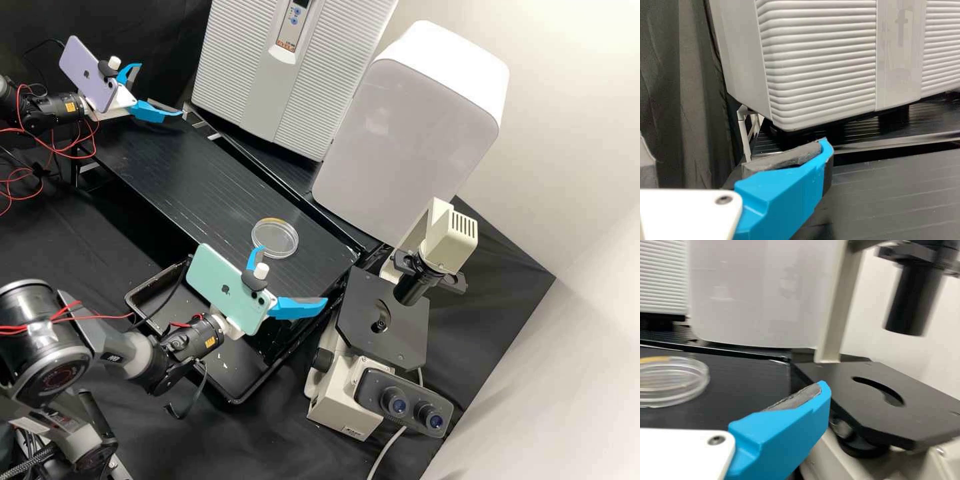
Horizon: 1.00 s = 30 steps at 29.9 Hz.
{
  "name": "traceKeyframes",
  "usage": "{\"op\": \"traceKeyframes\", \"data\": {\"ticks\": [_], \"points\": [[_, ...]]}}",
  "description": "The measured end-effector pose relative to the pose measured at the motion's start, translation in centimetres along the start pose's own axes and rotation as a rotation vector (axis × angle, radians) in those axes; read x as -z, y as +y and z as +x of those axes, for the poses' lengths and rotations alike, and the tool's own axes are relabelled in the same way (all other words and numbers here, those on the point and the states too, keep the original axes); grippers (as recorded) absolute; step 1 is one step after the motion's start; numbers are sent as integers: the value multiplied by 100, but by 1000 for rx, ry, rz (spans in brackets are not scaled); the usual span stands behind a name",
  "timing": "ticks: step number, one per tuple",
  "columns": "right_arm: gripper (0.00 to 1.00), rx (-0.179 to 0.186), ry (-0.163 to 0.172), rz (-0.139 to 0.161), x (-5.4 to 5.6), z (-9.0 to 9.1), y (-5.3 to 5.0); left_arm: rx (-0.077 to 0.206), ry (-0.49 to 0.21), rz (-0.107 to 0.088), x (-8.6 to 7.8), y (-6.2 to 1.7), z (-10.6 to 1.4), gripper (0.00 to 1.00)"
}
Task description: Slide the petri dish to the right
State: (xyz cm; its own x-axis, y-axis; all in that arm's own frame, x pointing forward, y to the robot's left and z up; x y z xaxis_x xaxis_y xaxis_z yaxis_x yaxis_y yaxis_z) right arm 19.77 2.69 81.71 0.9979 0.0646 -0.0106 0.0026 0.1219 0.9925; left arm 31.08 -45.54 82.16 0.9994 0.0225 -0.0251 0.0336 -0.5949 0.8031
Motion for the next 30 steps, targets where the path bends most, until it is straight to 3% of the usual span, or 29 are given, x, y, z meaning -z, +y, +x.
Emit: {"op": "traceKeyframes", "data": {"ticks": [7, 12, 15, 21, 30], "points": [[100, 51, 46, -25, 84, 77, -89, 0, 0, 0, 0, 0, 0, 100], [100, 78, 92, -26, 184, 145, -134, 0, 0, 0, 0, 0, 0, 100], [100, 101, 101, -34, 212, 198, -186, 0, 0, 0, 0, 0, 0, 100], [100, 135, 68, -39, 165, 361, -276, 0, 0, 0, 0, 0, 0, 100], [100, 146, 53, -35, 131, 507, -324, 0, 0, 0, 0, 0, 0, 100]]}}
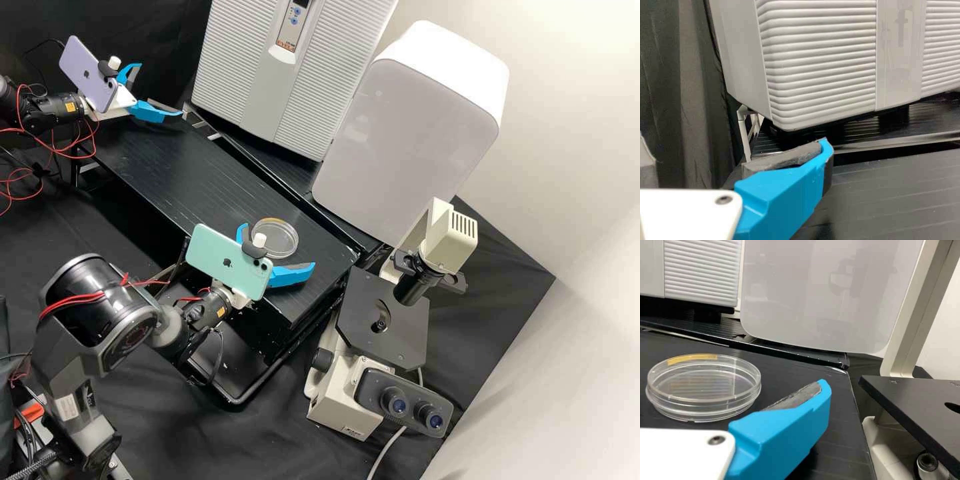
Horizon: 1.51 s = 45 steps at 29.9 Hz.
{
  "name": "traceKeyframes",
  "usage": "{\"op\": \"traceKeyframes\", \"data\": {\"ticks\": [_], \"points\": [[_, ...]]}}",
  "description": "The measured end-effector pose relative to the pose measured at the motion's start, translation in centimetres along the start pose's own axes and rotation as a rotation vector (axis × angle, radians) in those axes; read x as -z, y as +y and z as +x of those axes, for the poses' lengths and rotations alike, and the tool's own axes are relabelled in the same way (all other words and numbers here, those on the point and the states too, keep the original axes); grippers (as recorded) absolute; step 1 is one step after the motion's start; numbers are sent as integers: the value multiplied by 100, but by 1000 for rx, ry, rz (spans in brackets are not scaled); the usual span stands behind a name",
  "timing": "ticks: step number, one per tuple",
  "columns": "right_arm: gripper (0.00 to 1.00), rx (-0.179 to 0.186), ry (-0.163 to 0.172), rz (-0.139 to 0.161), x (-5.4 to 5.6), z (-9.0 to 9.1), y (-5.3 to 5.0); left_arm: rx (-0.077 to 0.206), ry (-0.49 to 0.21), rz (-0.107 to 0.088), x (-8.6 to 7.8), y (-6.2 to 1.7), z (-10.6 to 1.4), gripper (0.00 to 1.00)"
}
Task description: Slide the petri dish to the right
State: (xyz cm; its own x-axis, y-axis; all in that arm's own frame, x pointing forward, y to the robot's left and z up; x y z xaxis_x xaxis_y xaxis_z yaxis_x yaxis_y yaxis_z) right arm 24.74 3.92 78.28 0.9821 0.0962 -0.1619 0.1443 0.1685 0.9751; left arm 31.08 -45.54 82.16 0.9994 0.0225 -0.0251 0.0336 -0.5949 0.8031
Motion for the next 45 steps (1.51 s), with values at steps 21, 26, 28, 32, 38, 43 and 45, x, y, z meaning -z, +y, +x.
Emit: {"op": "traceKeyframes", "data": {"ticks": [21, 26, 28, 32, 38, 43, 45], "points": [[0, 20, 4, 23, -21, 97, -40, 0, 0, 0, 0, 0, 0, 100], [0, 23, 8, 20, -18, 97, -42, 0, 0, 0, 0, 0, 0, 100], [0, 27, 12, 17, -14, 97, -46, 0, 0, 0, 0, 0, 0, 100], [0, 30, 17, 14, -10, 96, -49, 0, 0, 0, 0, 0, 0, 100], [0, 31, 18, 13, -9, 96, -50, 0, 0, 0, 0, 0, 0, 100], [0, 32, 24, 10, -3, 96, -51, 0, 0, 0, 0, 0, 0, 100], [0, 24, 31, 10, 3, 96, -43, 0, 0, 0, 0, 0, 0, 100]]}}
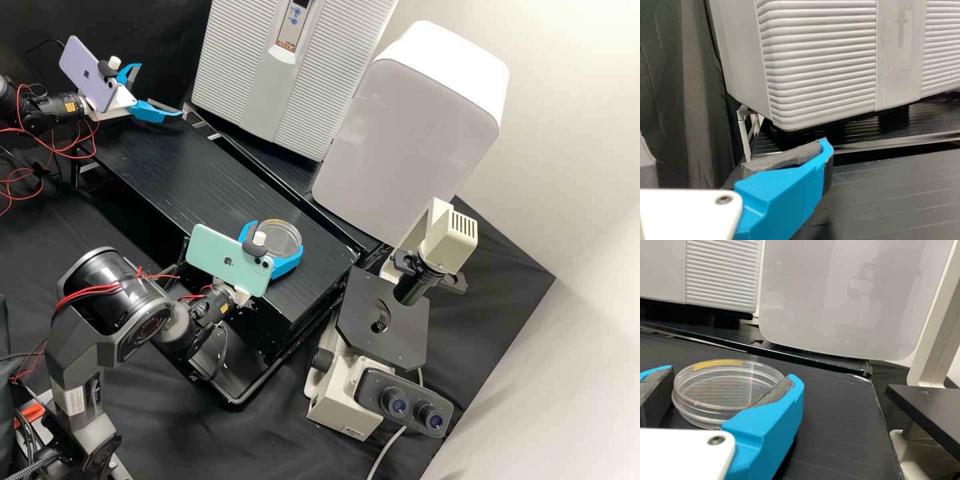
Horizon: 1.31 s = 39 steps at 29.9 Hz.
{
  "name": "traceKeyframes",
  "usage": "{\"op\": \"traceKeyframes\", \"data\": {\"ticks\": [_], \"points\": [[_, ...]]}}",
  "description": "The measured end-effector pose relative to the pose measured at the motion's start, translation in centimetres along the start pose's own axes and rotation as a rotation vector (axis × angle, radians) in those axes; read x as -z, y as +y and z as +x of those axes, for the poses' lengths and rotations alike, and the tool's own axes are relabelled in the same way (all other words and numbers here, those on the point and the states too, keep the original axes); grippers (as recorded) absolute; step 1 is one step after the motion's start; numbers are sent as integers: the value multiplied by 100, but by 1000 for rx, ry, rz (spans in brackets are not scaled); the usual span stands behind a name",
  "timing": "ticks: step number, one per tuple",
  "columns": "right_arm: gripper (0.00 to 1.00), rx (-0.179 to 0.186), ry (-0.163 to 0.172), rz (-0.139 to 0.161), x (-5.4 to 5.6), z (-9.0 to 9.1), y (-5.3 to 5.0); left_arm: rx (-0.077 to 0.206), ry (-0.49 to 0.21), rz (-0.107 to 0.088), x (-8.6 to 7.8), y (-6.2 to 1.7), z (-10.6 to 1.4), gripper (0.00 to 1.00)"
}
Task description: Slide the petri dish to the right
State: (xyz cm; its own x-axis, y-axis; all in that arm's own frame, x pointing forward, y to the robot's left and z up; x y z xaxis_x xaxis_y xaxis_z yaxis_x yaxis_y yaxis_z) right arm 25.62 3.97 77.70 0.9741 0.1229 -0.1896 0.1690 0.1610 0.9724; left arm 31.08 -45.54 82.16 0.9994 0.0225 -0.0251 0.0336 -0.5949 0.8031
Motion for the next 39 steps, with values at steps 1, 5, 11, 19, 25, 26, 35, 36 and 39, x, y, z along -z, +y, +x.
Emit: {"op": "traceKeyframes", "data": {"ticks": [1, 5, 11, 19, 25, 26, 35, 36, 39], "points": [[0, 0, 0, 0, 0, 0, 0, 0, 0, 0, 0, 0, 0, 100], [0, 0, -12, 2, -30, -54, -9, 0, 0, 0, 0, 0, 0, 100], [0, -34, -35, 7, -88, -203, 38, 0, 0, 0, 0, 0, 0, 100], [0, -54, -56, 25, -141, -367, 53, 0, 0, 0, 0, 0, 0, 100], [100, -52, -60, 29, -150, -382, 46, 0, 0, 0, 0, 0, 0, 100], [100, -52, -60, 29, -150, -382, 46, 0, 0, 0, 0, 0, 0, 100], [100, -70, -66, 38, -130, -377, 43, 0, 0, 0, 0, 0, 0, 100], [100, -72, -71, 33, -132, -380, 40, 0, 0, 0, 0, 0, 0, 100], [100, -87, -68, 31, -123, -403, 36, 0, 0, 0, 0, 0, 0, 100]]}}
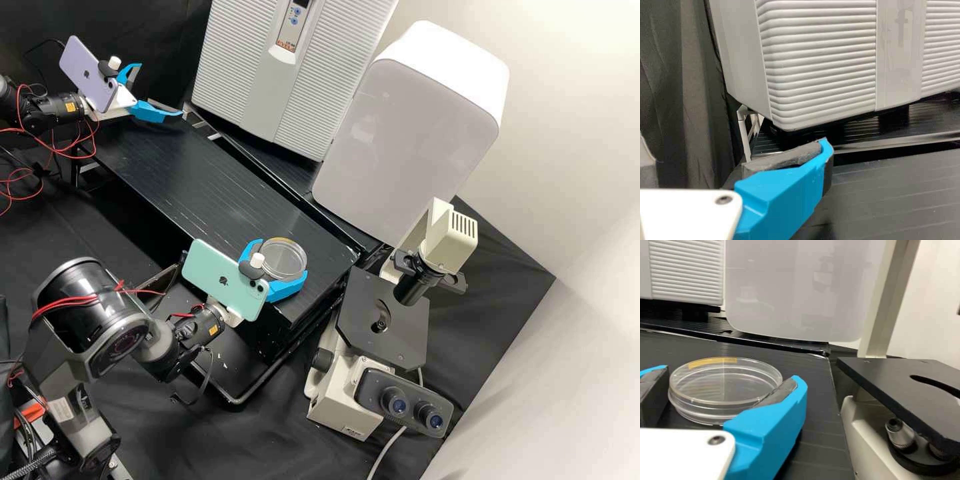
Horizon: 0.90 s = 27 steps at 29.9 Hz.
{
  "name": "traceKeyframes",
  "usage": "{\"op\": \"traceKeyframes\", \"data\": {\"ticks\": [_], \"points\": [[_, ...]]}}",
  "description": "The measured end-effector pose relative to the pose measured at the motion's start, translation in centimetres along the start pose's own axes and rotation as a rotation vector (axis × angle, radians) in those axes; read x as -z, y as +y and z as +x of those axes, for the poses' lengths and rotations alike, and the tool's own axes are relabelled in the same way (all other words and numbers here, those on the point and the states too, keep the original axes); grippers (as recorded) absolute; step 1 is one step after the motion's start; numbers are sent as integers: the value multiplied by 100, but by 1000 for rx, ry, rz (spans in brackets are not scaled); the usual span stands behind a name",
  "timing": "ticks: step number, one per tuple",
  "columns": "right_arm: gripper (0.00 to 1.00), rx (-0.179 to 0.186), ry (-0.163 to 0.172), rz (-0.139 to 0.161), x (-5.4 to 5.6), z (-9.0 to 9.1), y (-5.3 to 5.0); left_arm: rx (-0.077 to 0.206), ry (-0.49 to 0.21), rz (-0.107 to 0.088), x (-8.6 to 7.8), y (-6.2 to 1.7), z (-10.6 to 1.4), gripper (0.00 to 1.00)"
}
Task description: Slide the petri dish to the right
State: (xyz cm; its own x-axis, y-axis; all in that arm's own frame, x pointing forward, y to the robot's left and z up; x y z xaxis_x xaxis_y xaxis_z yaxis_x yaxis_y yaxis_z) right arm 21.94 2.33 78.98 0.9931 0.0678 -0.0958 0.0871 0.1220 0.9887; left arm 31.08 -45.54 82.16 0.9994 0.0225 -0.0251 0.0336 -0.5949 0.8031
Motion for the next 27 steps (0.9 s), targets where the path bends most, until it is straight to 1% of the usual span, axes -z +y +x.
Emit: {"op": "traceKeyframes", "data": {"ticks": [1, 4, 5, 7, 11, 13, 16, 17, 19, 20, 22, 24, 25, 27], "points": [[100, -12, 1, -2, 6, -17, 11, 0, 0, 0, 0, 0, 0, 100], [100, -31, 1, -4, 13, -57, 34, 0, 0, 0, 0, 0, 0, 100], [100, -32, 0, -8, 13, -89, 32, 0, 0, 0, 0, 0, 0, 100], [100, -41, 8, -11, 30, -139, 48, 0, 0, 0, 0, 0, 0, 100], [100, -78, 18, -14, 51, -259, 107, 0, 0, 0, 0, 0, 0, 100], [100, -111, 27, -11, 77, -321, 152, 0, 0, 0, 0, 0, 0, 100], [100, -178, 57, -5, 132, -442, 233, 0, 0, 0, 0, 0, 0, 100], [100, -194, 63, 1, 140, -475, 256, 0, 0, 0, 0, 0, 0, 100], [100, -224, 97, 39, 163, -549, 316, 0, 0, 0, 0, 0, 0, 100], [100, -244, 114, 53, 179, -577, 355, 0, 0, 0, 0, 0, 0, 100], [100, -275, 149, 99, 205, -628, 415, 0, 0, 0, 0, 0, 0, 100], [100, -303, 183, 129, 234, -670, 465, 0, 0, 0, 0, 0, 0, 100], [100, -314, 201, 143, 250, -689, 485, 0, 0, 0, 0, 0, 0, 100], [100, -325, 225, 158, 276, -720, 510, 0, 0, 0, 0, 0, 0, 100]]}}
